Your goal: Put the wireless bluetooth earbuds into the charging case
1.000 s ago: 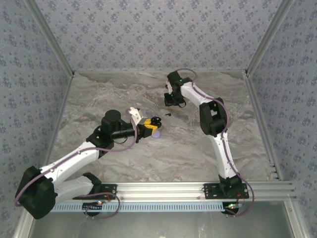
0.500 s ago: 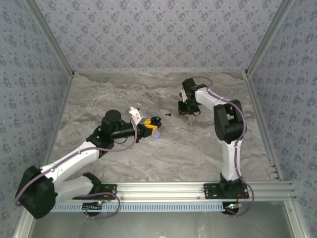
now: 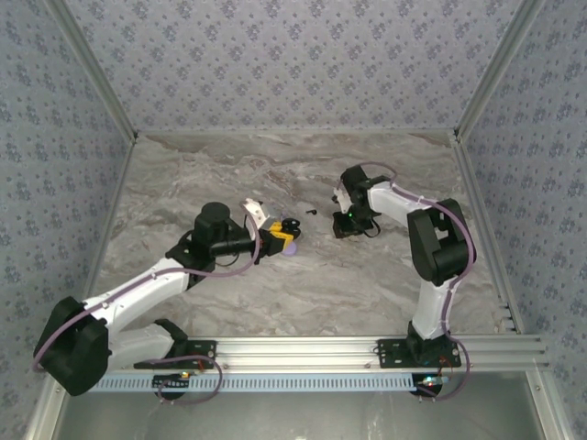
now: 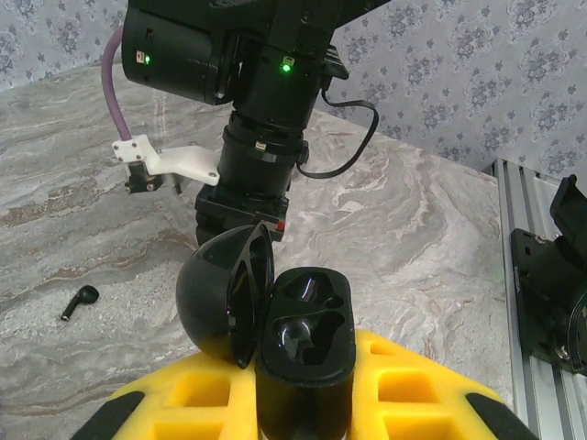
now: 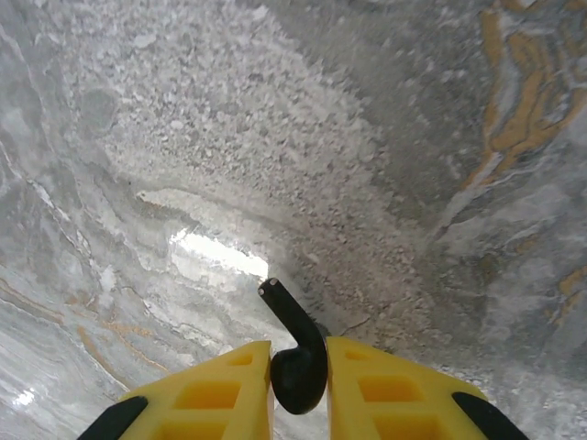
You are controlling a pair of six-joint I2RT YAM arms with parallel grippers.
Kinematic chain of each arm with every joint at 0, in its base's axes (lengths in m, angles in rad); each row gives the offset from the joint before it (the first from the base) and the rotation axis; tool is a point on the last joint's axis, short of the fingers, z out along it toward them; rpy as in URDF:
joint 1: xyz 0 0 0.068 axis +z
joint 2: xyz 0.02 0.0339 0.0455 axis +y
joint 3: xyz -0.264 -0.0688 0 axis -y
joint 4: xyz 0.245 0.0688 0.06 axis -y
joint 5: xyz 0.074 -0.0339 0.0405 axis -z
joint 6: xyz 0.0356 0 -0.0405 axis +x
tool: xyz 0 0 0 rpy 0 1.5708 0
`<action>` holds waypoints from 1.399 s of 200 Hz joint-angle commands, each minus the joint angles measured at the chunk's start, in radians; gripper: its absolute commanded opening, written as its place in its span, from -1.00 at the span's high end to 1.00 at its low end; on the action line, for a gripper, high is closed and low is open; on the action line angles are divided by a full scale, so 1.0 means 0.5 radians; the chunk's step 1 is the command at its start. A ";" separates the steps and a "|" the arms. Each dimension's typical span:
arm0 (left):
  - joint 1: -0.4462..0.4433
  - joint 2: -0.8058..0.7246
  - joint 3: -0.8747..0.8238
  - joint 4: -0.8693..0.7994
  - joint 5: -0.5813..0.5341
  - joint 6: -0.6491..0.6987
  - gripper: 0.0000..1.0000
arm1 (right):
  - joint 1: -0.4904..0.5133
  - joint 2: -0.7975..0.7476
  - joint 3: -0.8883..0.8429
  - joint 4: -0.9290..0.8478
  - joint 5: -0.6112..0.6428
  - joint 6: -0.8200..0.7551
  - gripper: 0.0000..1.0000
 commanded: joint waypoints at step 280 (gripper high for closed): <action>-0.011 0.049 0.131 0.000 0.038 0.006 0.71 | 0.120 -0.040 -0.138 -0.029 0.182 -0.038 0.84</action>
